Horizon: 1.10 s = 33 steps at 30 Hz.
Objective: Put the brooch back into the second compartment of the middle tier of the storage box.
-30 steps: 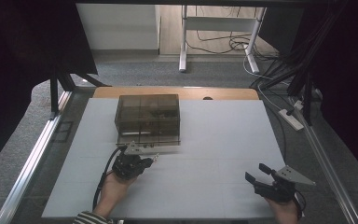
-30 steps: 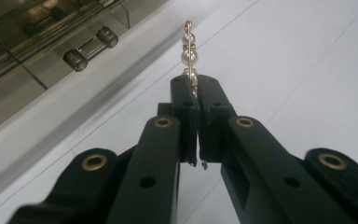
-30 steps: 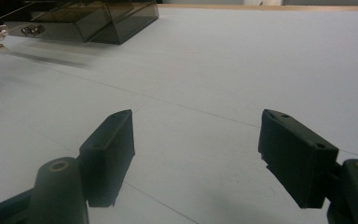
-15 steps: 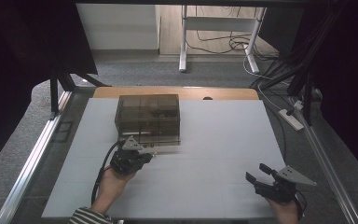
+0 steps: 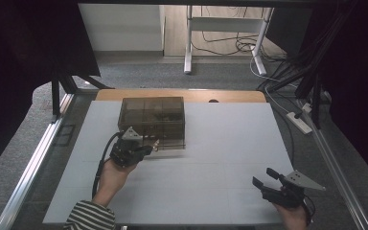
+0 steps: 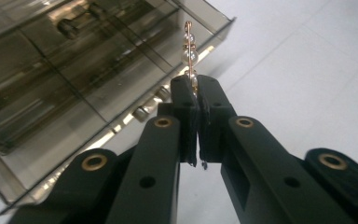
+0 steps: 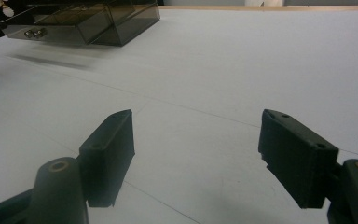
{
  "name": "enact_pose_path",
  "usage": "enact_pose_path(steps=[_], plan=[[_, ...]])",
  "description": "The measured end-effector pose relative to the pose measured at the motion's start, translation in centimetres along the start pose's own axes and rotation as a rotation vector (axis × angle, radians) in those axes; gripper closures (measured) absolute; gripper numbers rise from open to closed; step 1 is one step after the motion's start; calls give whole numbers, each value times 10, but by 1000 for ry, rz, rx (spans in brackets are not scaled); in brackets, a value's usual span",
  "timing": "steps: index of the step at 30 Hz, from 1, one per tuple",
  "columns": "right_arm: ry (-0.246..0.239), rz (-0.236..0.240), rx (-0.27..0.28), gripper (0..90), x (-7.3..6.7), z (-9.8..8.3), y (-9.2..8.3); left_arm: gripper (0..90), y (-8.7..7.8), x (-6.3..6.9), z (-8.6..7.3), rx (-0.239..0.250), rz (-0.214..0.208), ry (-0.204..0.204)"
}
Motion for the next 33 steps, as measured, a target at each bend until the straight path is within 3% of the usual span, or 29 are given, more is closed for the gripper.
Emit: enact_pose_path(steps=[14,33], plan=[[-1,3,-2,267,0,0,0,864,19,-24,11,-57,64,-23],[-4,7,-6,264,-1,-1,0,861,47,-38,11,-122,81,-59]])
Point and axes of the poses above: each handheld gripper's, and its own axes: y roughly forward along the jaws, z roughly out of its top, x roughly to its right, the point moved 8 cm from there along y, roughly forward along the jaws, and after that the axes turned 4 degrees about -x, right-handed, at the moved point
